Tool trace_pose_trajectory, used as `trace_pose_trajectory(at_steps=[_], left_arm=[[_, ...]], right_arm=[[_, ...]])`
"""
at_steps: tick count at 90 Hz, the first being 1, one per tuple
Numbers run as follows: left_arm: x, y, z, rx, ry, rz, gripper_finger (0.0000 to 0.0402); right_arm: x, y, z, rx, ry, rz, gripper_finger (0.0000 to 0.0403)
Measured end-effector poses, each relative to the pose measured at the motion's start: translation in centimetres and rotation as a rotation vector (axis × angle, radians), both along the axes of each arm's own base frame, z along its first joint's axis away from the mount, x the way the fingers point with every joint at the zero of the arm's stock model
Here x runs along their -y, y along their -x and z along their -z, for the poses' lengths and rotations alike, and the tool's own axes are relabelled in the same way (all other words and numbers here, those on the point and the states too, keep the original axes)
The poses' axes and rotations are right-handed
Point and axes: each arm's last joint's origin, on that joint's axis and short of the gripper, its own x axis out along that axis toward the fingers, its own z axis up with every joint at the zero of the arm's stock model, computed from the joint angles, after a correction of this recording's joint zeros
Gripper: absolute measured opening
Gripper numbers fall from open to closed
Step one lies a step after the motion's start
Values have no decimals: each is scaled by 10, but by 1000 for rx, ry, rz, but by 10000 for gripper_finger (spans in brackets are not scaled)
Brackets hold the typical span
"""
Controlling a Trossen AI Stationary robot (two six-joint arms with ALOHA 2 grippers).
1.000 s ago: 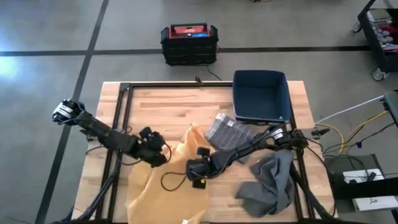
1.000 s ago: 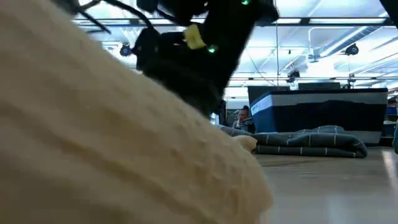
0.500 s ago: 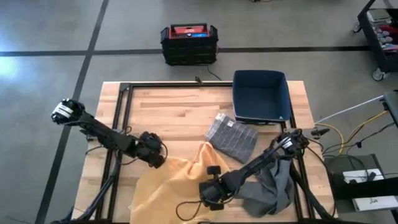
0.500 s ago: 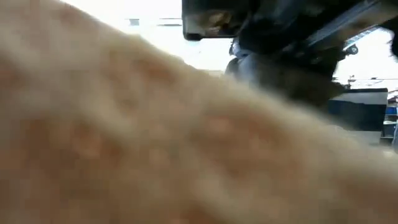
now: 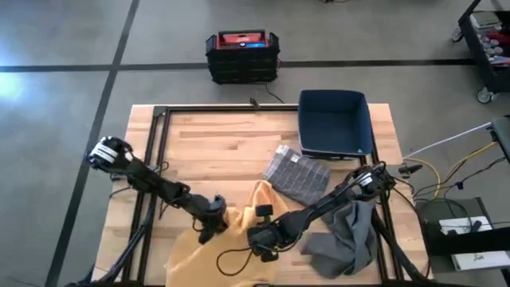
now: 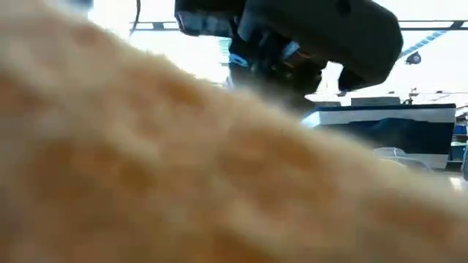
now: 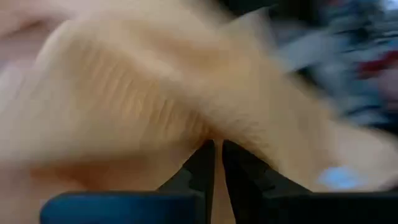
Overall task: Fold towel
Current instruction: Fold the yellow kitchen towel
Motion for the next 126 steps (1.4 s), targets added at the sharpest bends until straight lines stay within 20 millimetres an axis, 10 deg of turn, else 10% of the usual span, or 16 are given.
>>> trace_pose_trajectory(at_steps=[39,70,96,110,126], left_arm=[[63,-8,5,-148,-130,94,20],[71,-11,1,-185,-206,122,20],[69,-9,4,-196,-219,125,20],[69,-9,4,-196,-224,127,20],[69,-9,4,-204,-222,123,20]], right_arm=[[53,1,-100,94,95,112,5],[151,-28,-56,-86,-43,255,123],[179,-38,-7,-203,-74,291,188],[181,-40,10,-244,-67,251,160],[185,-47,12,-195,-37,188,26]])
